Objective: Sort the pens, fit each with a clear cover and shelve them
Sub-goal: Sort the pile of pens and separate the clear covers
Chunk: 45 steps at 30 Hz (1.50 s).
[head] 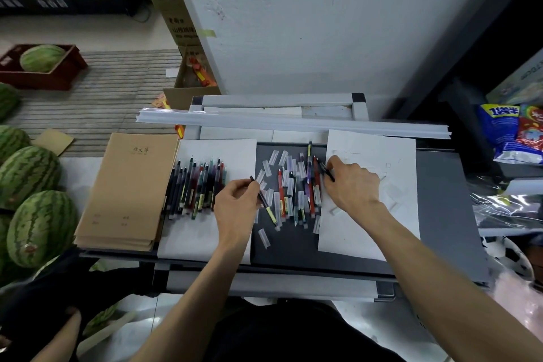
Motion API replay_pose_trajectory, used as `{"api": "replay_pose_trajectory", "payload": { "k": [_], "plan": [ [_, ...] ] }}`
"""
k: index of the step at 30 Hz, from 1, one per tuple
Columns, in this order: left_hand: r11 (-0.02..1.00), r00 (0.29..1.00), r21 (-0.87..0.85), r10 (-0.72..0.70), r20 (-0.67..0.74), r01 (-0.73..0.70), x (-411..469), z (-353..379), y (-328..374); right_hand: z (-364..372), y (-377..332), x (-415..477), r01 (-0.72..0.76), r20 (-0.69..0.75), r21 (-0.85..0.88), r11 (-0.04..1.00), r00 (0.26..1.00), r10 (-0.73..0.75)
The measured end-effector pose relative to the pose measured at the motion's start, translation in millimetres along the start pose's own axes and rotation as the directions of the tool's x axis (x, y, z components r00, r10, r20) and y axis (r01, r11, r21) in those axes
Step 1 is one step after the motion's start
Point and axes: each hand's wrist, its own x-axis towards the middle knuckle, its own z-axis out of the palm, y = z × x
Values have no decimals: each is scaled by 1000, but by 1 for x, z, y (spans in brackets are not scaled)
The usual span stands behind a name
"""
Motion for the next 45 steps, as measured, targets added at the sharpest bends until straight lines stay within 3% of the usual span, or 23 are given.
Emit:
{"api": "replay_pose_trajectory", "payload": {
  "k": [4, 8, 12, 14, 16, 19, 23, 28, 33, 37, 41, 45],
  "plan": [
    [998, 998, 39, -44, 40, 42, 3, 2, -7, -5, -2, 2, -21, 33, 37, 999, 999, 19],
    [988, 996, 140, -67, 62, 58, 3, 9, -7, -11, -4, -6, -148, 4, 272, 951, 988, 153],
    [944, 993, 331, -51, 109, 12, 13, 18, -8, -16, 1, -19, -250, 116, 642, 725, 966, 230],
    [903, 993, 429, -25, 119, -29, 18, 23, -4, -15, 3, -21, -291, 164, 730, 619, 953, 254],
    [859, 990, 506, 10, 140, -80, 23, 28, -2, -13, 5, -21, -311, 199, 757, 575, 947, 251],
    [817, 984, 564, 23, 177, -120, 31, 37, -1, -12, 6, -17, -268, 221, 696, 666, 963, 157],
    [769, 981, 623, 30, 190, -145, 37, 44, -3, -12, 9, -2, -49, 95, 536, 843, 996, -2],
    [716, 981, 683, 15, 193, -145, 39, 49, -7, -14, 19, 31, 232, 21, 355, 906, 967, -255],
    [739, 985, 665, -10, 170, -107, 38, 53, -5, -22, 17, 59, 459, 9, 230, 858, 881, -473],
    [811, 990, 583, -37, 133, -48, 37, 54, -4, -21, 7, 74, 645, 52, 36, 764, 762, -646],
    [866, 991, 500, -71, 110, 6, 38, 50, -5, -20, 5, 80, 713, 115, -80, 697, 701, -704],
    [897, 993, 439, -7, 122, -47, 35, 44, -8, -22, 4, 82, 749, 147, -108, 653, 662, -735]
  ]
}}
